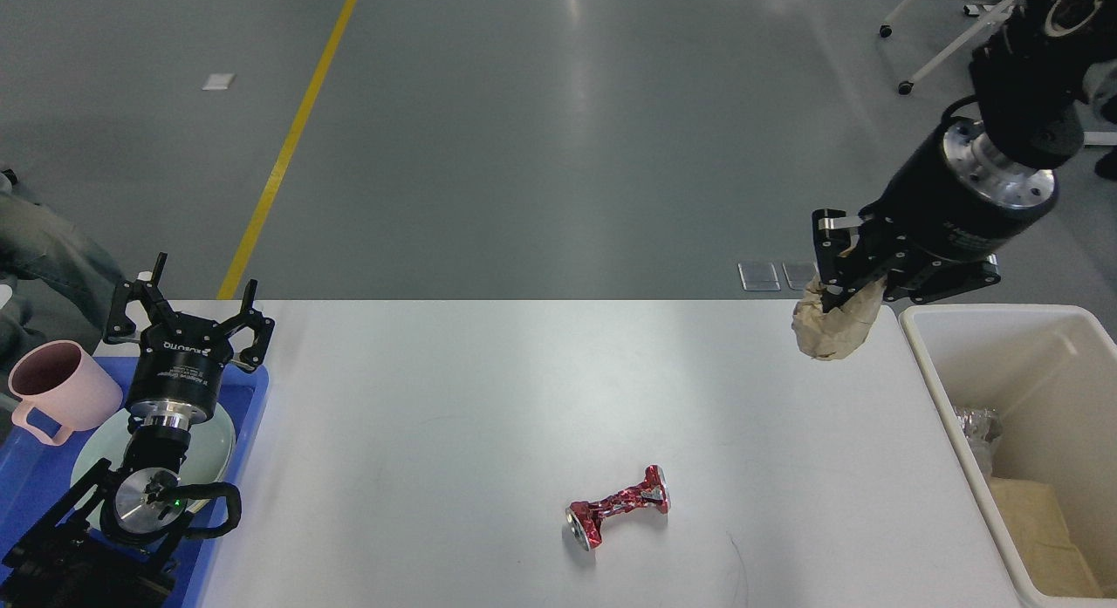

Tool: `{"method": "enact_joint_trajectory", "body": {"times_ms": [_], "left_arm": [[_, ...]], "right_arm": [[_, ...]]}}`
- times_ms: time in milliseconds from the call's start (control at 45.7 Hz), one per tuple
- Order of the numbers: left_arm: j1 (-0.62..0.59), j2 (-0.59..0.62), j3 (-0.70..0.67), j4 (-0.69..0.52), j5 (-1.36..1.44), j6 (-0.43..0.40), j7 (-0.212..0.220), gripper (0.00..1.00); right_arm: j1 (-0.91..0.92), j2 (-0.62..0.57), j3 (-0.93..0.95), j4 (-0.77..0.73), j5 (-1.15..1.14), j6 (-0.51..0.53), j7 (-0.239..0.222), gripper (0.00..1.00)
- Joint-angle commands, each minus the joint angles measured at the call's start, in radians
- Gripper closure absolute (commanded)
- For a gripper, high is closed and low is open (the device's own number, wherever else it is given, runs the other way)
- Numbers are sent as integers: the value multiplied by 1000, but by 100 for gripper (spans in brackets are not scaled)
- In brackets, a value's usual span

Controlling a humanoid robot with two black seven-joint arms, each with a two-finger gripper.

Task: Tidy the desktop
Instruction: 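Lift the napkin and carry it over the white bin, then lower the napkin into the bin and open the right gripper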

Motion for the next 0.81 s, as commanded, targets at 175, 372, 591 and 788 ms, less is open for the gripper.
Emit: {"method": "enact_joint_trajectory", "body": {"times_ms": [175, 372, 591, 788], "left_arm": [[2, 0, 0, 0, 0, 0, -2, 4], [0, 0, 0, 0, 0, 0, -2, 4], [2, 0, 0, 0, 0, 0, -2, 4], [0, 0, 0, 0, 0, 0, -2, 4]], "right_arm": [[-252, -212, -124, -238, -38, -133, 1, 100], [-597, -321, -1, -519, -86, -237, 3, 100], [-1052, -340, 281, -740, -119, -452, 6, 100], [-1401, -176, 448, -988, -124, -601, 6, 100]]}}
